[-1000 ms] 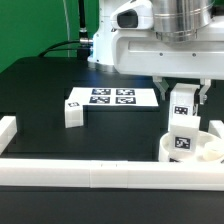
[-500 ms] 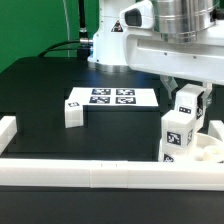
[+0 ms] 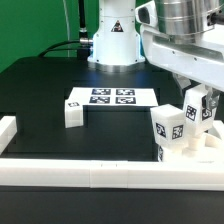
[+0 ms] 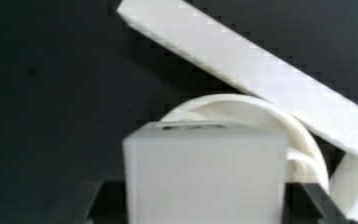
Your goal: Assemble stool
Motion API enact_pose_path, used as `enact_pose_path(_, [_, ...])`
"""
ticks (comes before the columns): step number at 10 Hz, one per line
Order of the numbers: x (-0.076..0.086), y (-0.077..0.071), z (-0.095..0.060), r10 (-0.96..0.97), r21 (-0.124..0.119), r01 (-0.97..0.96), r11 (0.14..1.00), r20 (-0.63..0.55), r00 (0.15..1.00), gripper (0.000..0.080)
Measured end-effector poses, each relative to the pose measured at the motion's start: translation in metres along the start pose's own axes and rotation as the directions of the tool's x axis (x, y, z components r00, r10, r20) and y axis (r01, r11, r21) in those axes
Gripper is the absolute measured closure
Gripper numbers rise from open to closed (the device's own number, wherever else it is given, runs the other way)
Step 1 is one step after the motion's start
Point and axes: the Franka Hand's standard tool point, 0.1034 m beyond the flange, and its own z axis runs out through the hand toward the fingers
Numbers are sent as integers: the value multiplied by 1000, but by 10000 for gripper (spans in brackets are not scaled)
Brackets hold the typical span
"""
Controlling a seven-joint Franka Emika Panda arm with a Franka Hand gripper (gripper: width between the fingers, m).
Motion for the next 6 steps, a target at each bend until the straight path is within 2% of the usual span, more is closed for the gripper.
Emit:
enact_pose_path(2, [-4,-1,1,89,5,-89,996,13,996,459])
enact_pose_path(4, [-7,-3,2,88,8,-88,996,21,996,459])
enact_pose_path(5, [-8,-3,2,81,8,-82,997,21,996,279])
enact_pose_path(6, [-8,-3,2,57,8,-57,998,21,998,190])
